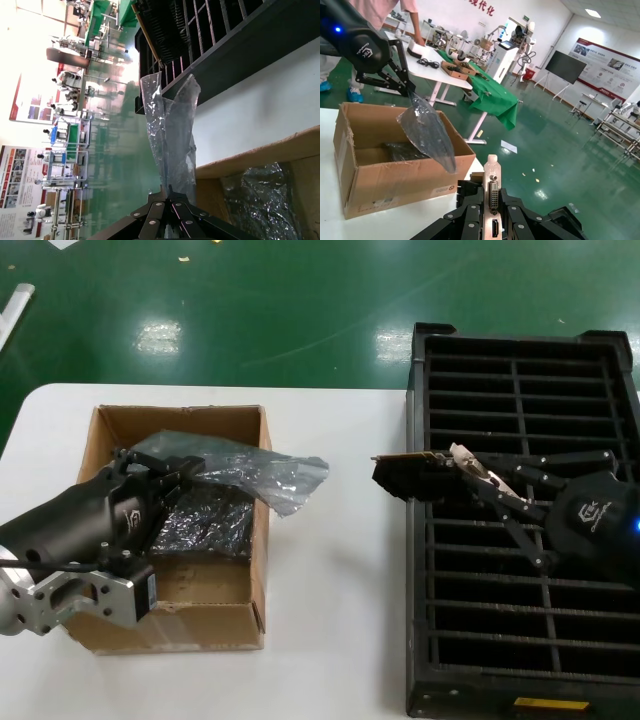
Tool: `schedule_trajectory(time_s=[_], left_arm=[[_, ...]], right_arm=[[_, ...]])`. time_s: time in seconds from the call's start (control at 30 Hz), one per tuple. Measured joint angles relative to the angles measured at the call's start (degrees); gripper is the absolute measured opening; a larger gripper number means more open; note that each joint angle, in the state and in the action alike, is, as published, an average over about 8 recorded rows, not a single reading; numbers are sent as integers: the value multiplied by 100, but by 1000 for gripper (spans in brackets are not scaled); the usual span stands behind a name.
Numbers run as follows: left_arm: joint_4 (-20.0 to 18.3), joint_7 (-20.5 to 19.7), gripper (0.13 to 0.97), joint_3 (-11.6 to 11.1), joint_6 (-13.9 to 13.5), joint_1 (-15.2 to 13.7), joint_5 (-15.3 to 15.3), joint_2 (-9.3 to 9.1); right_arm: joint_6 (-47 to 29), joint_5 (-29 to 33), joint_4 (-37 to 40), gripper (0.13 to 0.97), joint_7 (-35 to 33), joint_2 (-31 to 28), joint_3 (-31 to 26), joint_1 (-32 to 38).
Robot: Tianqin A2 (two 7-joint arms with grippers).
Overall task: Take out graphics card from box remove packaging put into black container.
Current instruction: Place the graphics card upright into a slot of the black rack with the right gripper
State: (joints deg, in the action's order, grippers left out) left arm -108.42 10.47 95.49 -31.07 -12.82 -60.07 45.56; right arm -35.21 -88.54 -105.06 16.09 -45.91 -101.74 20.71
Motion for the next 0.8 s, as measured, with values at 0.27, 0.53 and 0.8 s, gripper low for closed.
schedule_trajectory(time_s=[0.27, 0.53, 0.8], left_arm=[[0, 0, 138, 0, 0, 0, 0, 0], [0, 0, 138, 0, 0, 0, 0, 0], [0, 0, 138, 0, 0, 0, 0, 0]], right_arm=[[-25, 22, 9, 186, 9, -11, -19, 27], [-523, 233, 130, 186, 154, -226, -270, 485], [-1455, 84, -91, 186, 537, -808, -356, 1054]])
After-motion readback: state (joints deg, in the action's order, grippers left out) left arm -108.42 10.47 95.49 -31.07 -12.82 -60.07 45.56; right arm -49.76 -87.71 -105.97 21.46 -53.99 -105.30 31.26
